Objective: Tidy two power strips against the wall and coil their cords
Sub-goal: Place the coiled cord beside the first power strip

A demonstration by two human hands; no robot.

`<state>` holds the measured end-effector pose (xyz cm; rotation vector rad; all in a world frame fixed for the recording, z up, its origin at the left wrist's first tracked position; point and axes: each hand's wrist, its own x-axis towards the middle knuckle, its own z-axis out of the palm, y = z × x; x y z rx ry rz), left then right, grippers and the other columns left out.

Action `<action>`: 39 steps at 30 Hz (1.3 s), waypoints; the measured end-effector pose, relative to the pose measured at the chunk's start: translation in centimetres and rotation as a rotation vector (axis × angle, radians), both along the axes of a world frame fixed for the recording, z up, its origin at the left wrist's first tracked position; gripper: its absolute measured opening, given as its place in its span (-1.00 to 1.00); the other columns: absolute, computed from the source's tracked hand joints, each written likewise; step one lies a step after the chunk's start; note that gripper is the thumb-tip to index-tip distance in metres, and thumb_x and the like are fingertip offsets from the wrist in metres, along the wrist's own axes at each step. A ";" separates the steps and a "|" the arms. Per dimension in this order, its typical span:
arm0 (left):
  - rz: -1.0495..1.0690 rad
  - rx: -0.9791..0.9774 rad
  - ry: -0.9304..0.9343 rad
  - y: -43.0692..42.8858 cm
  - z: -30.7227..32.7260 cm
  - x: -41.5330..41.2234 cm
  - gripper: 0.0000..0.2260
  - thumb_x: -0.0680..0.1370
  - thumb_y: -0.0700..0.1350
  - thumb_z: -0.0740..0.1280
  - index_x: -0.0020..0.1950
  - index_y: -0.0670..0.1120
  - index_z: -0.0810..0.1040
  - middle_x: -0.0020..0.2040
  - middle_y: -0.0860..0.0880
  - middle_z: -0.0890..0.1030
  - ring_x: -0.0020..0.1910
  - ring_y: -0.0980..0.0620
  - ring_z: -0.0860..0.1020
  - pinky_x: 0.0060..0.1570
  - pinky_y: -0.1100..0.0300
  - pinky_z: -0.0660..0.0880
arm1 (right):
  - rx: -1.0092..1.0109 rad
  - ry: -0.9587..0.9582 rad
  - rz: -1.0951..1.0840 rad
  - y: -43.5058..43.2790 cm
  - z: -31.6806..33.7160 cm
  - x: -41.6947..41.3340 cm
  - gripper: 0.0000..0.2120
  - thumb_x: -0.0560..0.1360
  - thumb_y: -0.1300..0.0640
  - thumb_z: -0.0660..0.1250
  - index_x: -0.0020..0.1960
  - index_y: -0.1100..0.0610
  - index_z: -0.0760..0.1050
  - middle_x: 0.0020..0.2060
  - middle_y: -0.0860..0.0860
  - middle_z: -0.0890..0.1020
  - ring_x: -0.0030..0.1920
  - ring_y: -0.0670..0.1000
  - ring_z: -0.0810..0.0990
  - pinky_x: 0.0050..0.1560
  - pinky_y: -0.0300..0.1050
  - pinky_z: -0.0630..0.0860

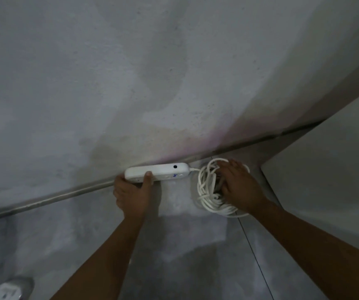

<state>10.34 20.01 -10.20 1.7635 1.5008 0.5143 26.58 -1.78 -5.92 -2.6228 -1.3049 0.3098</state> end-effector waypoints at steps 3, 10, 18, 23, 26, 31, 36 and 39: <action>-0.080 -0.143 -0.182 2.1 0.6 -0.3 -0.47 0.38 0.10 0.49 0.08 -0.10 0.26 0.00 -0.09 0.51 0.00 -0.11 0.56 -0.01 0.07 0.48 | -0.022 0.007 0.033 -0.1 0.2 0.1 -0.46 0.41 0.06 0.04 0.25 0.28 0.50 0.27 0.22 0.52 0.32 0.29 0.43 0.42 0.17 0.25; 0.145 -0.309 -0.130 2.1 -0.8 1.2 -0.36 0.31 0.27 0.47 0.08 -0.10 0.24 0.01 -0.05 0.48 -0.02 -0.01 0.49 0.00 0.14 0.40 | 0.096 -0.192 -0.057 0.7 1.6 0.1 -0.63 0.44 0.06 0.14 0.09 0.18 0.58 0.21 0.19 0.57 0.20 0.27 0.52 0.35 0.18 0.23; 0.298 -0.015 0.336 -0.4 -1.3 3.3 -0.16 0.36 0.46 0.21 0.26 -0.25 0.31 0.25 -0.27 0.39 0.19 -0.23 0.39 0.11 -0.09 0.28 | -0.098 0.027 -0.326 0.6 -1.6 -4.3 -0.19 0.33 -0.44 -0.11 0.52 -0.14 0.14 0.56 0.11 -0.03 0.51 0.31 -0.10 0.41 0.35 -0.04; 0.258 0.200 0.247 -0.9 -1.2 3.6 -0.35 0.43 0.33 0.23 0.26 -0.16 0.40 0.35 -0.18 0.40 0.32 -0.20 0.38 0.28 -0.09 0.23 | -0.148 0.022 -0.310 1.8 -3.4 -3.4 -0.17 0.37 -0.46 -0.08 0.55 -0.13 -0.01 0.56 0.11 -0.11 0.49 0.37 -0.21 0.45 0.31 -0.13; -0.058 0.443 0.101 -2.8 -0.9 3.3 -0.49 0.49 0.20 0.21 0.30 -0.12 0.37 0.38 -0.17 0.33 0.38 -0.17 0.29 0.37 -0.16 0.13 | -0.164 0.022 -0.314 2.2 -4.0 -3.2 -0.20 0.41 -0.42 0.08 0.55 -0.13 0.00 0.56 0.12 -0.10 0.49 0.38 -0.20 0.44 0.35 -0.11; -0.387 0.472 0.261 -3.1 -2.6 0.6 -0.53 0.55 0.12 0.10 0.39 -0.06 0.36 0.46 -0.19 0.26 0.47 -0.18 0.17 0.42 -0.25 -0.02 | -0.150 -0.008 -0.329 2.4 -4.3 -3.4 -0.20 0.40 -0.43 0.04 0.54 -0.12 0.04 0.56 0.14 -0.06 0.50 0.38 -0.17 0.43 0.36 -0.08; -0.577 0.505 0.410 -1.2 -2.8 -0.9 -0.47 0.56 0.11 0.04 0.45 -0.11 0.36 0.38 -0.34 0.36 0.39 -0.33 0.28 0.39 -0.26 0.18 | -0.148 -0.021 -0.317 2.6 -4.3 -3.2 -0.22 0.41 -0.42 0.07 0.54 -0.14 0.02 0.56 0.13 -0.05 0.50 0.35 -0.17 0.42 0.34 -0.09; -0.635 0.525 0.435 -0.7 -2.4 -1.1 -0.50 0.55 0.06 0.13 0.41 -0.17 0.41 0.31 -0.40 0.41 0.29 -0.39 0.37 0.28 -0.26 0.31 | -0.129 -0.030 -0.318 2.8 -3.9 -3.0 -0.24 0.42 -0.40 0.13 0.54 -0.16 0.05 0.56 0.10 -0.05 0.51 0.32 -0.16 0.42 0.31 -0.06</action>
